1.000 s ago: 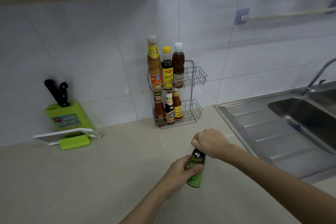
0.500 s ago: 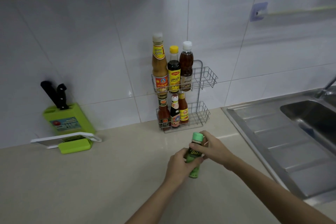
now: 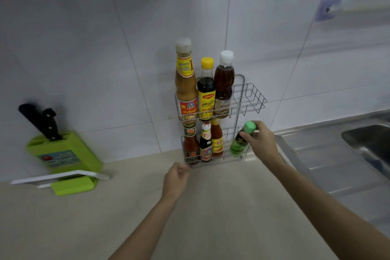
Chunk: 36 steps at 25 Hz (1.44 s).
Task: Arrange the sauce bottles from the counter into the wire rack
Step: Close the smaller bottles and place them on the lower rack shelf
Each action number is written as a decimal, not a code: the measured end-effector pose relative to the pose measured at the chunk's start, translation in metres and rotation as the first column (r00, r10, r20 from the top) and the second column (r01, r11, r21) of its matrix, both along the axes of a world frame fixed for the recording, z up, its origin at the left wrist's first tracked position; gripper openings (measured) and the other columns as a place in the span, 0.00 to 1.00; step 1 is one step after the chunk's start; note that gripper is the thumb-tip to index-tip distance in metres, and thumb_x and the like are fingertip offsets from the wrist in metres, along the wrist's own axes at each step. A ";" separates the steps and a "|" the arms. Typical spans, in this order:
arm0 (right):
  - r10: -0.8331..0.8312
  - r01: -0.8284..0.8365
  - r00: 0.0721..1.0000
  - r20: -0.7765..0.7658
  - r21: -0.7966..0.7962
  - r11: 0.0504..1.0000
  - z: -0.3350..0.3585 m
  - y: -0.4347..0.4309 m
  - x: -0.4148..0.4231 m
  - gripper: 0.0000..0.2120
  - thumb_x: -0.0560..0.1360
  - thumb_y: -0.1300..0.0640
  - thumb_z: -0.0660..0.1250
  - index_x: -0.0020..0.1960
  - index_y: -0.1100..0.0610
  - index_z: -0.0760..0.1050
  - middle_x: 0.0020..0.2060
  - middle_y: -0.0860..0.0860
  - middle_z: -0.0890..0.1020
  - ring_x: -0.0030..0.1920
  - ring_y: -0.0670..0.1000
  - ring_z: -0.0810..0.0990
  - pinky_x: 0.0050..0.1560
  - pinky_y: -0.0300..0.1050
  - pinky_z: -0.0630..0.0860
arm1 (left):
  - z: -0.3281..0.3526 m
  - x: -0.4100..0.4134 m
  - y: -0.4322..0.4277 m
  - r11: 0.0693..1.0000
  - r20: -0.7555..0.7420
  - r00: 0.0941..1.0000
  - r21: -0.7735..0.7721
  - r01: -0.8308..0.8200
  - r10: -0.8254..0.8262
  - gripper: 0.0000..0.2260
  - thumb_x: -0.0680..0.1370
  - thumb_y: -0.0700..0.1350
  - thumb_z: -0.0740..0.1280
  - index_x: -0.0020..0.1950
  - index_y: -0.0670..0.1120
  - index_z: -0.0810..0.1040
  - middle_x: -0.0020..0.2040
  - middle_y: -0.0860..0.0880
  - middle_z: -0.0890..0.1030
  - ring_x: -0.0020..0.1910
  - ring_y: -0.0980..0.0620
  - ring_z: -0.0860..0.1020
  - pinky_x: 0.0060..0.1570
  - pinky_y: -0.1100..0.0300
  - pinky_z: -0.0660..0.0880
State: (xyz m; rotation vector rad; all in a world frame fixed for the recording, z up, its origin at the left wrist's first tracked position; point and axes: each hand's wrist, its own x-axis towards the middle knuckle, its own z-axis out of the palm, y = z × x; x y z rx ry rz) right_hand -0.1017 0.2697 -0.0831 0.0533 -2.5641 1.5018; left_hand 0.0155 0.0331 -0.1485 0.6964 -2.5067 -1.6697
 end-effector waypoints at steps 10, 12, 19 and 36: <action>0.145 -0.149 0.988 0.043 0.095 0.984 -0.044 -0.029 -0.070 0.19 0.71 0.61 0.72 0.60 0.60 0.71 0.51 0.57 0.79 0.51 0.59 0.78 0.53 0.60 0.77 | -0.025 -0.034 -0.022 1.000 0.102 0.995 -0.001 -0.012 0.012 0.19 0.77 0.41 0.67 0.67 0.40 0.69 0.70 0.43 0.72 0.70 0.44 0.70 0.68 0.50 0.69; 0.216 -0.226 0.973 0.076 0.153 0.962 -0.048 -0.029 -0.076 0.21 0.71 0.62 0.71 0.62 0.60 0.71 0.52 0.59 0.79 0.52 0.60 0.79 0.53 0.60 0.77 | -0.022 -0.042 -0.020 1.000 0.105 0.994 0.011 0.010 -0.012 0.21 0.77 0.41 0.67 0.68 0.40 0.67 0.71 0.43 0.71 0.70 0.44 0.69 0.68 0.50 0.68; 0.340 -0.372 0.926 0.163 0.243 0.896 -0.057 -0.025 -0.078 0.19 0.70 0.59 0.73 0.58 0.58 0.73 0.51 0.57 0.80 0.52 0.59 0.79 0.52 0.56 0.78 | -0.018 -0.055 -0.014 0.995 0.116 0.992 0.091 0.039 -0.050 0.25 0.76 0.41 0.69 0.70 0.40 0.63 0.71 0.42 0.70 0.71 0.44 0.68 0.67 0.52 0.67; 0.362 -0.377 0.926 0.112 0.363 0.852 -0.035 -0.077 -0.092 0.16 0.77 0.50 0.65 0.54 0.63 0.77 0.49 0.62 0.82 0.49 0.61 0.79 0.44 0.48 0.72 | -0.011 -0.050 -0.009 0.971 0.101 0.988 0.220 0.089 -0.114 0.21 0.77 0.33 0.64 0.68 0.43 0.65 0.63 0.46 0.74 0.57 0.54 0.73 0.54 0.61 0.68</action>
